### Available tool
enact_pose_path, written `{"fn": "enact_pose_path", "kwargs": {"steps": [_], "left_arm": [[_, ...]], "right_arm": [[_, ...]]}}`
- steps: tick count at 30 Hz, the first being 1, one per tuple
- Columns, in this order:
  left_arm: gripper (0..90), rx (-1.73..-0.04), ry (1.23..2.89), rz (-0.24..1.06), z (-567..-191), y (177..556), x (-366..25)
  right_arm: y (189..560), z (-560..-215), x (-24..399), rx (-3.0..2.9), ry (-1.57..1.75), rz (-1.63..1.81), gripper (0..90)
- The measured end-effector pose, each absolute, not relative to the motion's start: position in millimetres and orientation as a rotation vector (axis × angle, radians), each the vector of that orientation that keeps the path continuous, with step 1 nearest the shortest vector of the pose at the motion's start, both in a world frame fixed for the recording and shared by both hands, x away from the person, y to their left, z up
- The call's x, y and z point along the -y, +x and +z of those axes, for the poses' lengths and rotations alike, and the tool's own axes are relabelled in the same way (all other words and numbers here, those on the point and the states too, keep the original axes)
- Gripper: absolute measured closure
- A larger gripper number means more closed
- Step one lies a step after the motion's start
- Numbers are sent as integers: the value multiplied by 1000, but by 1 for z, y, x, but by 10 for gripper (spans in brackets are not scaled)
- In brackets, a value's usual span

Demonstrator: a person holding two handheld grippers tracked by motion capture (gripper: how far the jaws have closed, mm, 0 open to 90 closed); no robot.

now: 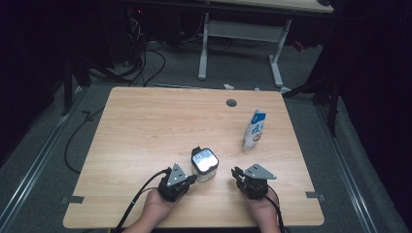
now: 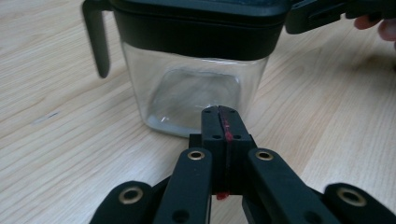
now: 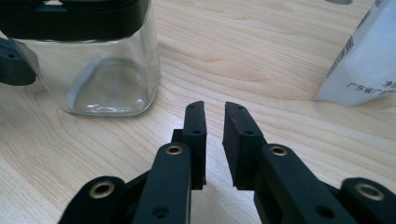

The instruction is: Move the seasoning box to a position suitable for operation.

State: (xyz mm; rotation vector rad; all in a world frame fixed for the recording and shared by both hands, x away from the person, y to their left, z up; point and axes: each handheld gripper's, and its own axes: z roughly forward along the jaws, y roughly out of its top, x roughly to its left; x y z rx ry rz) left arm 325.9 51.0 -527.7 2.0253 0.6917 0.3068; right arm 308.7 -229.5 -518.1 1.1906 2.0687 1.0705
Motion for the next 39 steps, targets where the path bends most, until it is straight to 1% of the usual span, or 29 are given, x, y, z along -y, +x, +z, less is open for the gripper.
{"fn": "enact_pose_path", "kwargs": {"steps": [2, 4, 8, 13, 14, 16, 19, 20, 21, 24, 28, 32, 34, 39], "left_arm": [[898, -691, 2018, 304, -527, 325, -50], [863, -695, 2005, 300, -524, 325, -53], [827, -714, 1968, 336, -516, 326, -67], [734, -778, 1932, 379, -506, 335, -83], [714, -783, 1929, 382, -504, 337, -84], [694, -777, 1942, 409, -498, 340, -87], [650, -772, 1957, 405, -492, 346, -88], [650, -766, 1958, 411, -490, 347, -88], [664, -756, 1954, 413, -488, 349, -89], [696, -746, 1951, 405, -482, 355, -90], [816, -747, 1938, 399, -475, 361, -88], [890, -746, 1915, 406, -469, 368, -81], [899, -740, 1916, 408, -466, 372, -74], [900, -723, 1928, 423, -462, 378, -61]], "right_arm": [[309, -519, 231, -2076, 1203, 1069, 765], [311, -520, 231, -2084, 1211, 1078, 729], [312, -522, 229, -2092, 1226, 1079, 708], [314, -525, 227, -2091, 1242, 1087, 715], [314, -525, 227, -2087, 1250, 1087, 728], [315, -525, 226, -2079, 1262, 1076, 751], [315, -525, 226, -2078, 1267, 1081, 747], [315, -525, 226, -2078, 1267, 1077, 740], [315, -525, 226, -2080, 1262, 1075, 725], [315, -526, 225, -2086, 1252, 1073, 719], [314, -526, 223, -2092, 1236, 1073, 715], [313, -525, 222, -2094, 1216, 1070, 731], [313, -525, 222, -2092, 1213, 1068, 745], [311, -523, 221, -2092, 1200, 1080, 829]]}}
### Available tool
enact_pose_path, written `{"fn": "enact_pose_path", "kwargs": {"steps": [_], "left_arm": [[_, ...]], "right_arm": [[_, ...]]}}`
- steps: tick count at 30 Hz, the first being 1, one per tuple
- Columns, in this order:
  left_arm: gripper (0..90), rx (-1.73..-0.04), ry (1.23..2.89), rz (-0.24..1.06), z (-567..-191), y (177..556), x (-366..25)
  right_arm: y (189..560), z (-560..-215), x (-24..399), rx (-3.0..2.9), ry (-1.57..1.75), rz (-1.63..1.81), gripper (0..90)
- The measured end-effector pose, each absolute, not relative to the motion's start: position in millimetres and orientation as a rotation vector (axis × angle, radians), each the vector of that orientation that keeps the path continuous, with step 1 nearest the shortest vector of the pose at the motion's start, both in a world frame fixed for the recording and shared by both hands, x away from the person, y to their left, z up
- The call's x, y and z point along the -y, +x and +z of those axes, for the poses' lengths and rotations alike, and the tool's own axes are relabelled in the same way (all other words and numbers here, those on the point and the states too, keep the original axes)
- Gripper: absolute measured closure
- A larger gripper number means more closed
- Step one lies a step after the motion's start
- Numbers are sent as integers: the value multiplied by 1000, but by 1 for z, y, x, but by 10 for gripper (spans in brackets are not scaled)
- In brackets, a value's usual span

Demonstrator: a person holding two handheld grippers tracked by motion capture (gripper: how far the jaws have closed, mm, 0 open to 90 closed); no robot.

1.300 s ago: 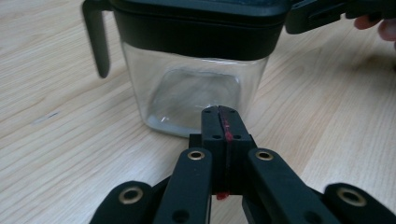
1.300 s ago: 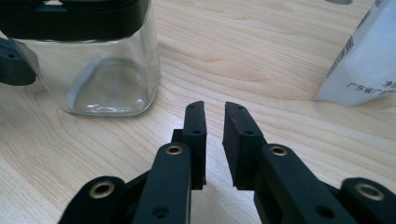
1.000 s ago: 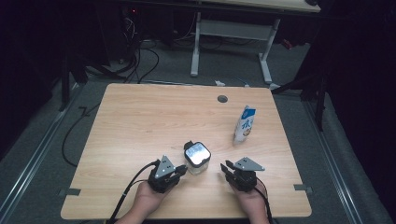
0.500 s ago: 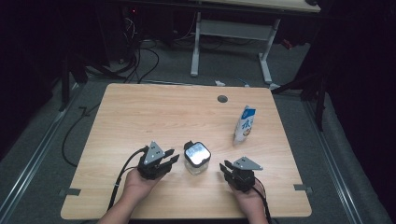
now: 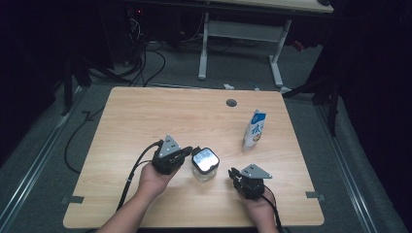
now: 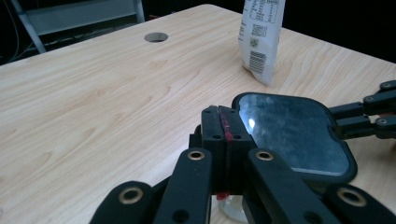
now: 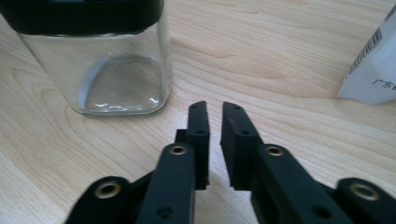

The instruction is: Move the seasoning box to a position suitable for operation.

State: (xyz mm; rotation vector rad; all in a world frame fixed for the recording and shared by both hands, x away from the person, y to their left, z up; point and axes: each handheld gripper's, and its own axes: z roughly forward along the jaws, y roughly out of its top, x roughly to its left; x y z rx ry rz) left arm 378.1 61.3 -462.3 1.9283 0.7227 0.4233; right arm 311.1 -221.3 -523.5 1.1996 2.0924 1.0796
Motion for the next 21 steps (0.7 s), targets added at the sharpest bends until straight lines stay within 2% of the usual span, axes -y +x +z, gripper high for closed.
{"fn": "enact_pose_path", "kwargs": {"steps": [5, 21], "left_arm": [[900, -718, 1923, 425, -463, 384, -50], [900, -717, 1932, 457, -470, 389, -39]], "right_arm": [[310, -521, 221, -2098, 1177, 1088, 896], [308, -518, 218, -2092, 1153, 1105, 896]]}}
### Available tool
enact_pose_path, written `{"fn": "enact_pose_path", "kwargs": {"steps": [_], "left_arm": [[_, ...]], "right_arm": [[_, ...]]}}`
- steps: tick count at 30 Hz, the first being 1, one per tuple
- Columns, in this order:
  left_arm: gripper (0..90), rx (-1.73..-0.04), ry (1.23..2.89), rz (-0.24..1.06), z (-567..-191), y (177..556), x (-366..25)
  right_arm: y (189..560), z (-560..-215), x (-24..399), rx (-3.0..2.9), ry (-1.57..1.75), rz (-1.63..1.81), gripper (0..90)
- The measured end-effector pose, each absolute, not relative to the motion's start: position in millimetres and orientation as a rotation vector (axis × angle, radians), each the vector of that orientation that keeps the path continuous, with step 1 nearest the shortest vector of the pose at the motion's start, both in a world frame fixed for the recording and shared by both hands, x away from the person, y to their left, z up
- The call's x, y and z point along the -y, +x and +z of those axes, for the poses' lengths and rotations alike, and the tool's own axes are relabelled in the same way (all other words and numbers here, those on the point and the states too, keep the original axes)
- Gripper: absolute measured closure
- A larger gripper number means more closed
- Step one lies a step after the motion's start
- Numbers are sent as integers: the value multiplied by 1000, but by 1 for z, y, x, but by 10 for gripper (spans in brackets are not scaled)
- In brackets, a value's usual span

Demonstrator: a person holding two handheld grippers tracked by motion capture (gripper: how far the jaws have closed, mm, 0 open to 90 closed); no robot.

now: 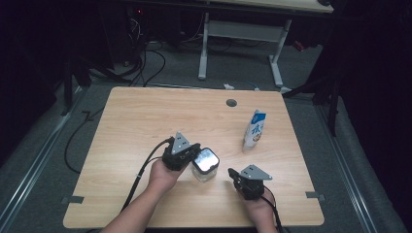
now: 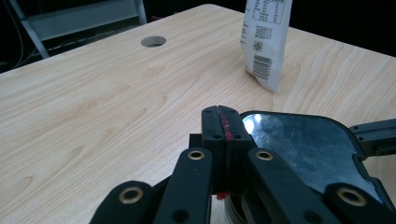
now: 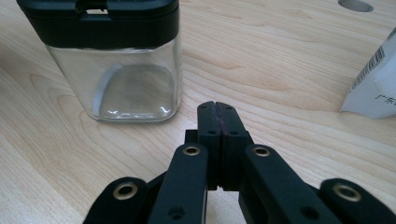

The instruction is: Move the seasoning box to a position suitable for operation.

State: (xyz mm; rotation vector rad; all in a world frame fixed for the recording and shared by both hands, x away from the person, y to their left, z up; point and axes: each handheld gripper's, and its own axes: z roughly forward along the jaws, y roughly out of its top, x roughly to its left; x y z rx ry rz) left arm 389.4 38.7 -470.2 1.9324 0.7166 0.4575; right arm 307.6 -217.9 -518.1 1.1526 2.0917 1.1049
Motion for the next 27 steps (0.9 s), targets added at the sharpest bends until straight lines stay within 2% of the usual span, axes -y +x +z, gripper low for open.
{"fn": "enact_pose_path", "kwargs": {"steps": [27], "left_arm": [[900, -736, 1889, 434, -474, 393, -46]], "right_arm": [[310, -520, 214, -2103, 1185, 1099, 879]]}}
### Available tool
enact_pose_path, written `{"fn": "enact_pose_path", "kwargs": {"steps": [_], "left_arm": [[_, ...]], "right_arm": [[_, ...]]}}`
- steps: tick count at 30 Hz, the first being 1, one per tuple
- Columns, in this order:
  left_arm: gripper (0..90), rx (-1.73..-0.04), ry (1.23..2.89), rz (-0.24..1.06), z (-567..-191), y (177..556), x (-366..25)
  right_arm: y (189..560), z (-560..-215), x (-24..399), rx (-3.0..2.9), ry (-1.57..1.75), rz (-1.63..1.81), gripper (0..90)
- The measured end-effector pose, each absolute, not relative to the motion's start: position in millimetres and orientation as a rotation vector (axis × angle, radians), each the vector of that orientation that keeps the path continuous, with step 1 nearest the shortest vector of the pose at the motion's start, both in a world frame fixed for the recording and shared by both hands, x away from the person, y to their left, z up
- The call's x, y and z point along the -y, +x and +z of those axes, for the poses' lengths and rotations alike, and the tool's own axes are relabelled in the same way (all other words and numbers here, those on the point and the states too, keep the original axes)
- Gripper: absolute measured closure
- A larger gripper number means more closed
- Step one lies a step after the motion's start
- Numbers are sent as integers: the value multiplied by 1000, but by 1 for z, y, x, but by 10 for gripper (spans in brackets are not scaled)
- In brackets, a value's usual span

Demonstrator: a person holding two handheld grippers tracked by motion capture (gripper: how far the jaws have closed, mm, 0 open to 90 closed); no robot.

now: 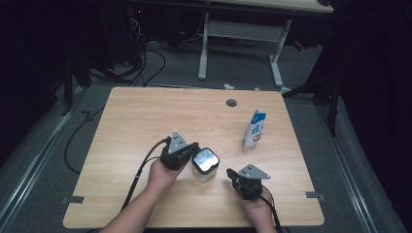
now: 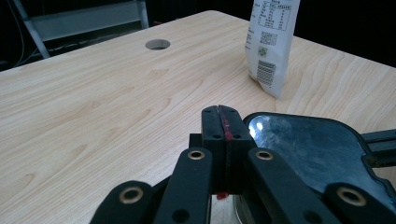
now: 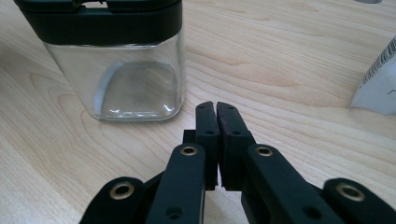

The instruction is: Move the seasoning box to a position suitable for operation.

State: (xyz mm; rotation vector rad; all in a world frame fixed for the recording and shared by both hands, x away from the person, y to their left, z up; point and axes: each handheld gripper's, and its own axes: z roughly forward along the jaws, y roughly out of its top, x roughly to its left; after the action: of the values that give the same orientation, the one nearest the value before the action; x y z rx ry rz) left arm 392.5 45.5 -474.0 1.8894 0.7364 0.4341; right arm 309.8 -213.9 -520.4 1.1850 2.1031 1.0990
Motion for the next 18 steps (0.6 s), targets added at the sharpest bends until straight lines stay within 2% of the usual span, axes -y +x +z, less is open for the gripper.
{"fn": "enact_pose_path", "kwargs": {"steps": [18], "left_arm": [[900, -747, 1875, 425, -475, 393, -46]], "right_arm": [[308, -517, 209, -2095, 1140, 1114, 866]]}}
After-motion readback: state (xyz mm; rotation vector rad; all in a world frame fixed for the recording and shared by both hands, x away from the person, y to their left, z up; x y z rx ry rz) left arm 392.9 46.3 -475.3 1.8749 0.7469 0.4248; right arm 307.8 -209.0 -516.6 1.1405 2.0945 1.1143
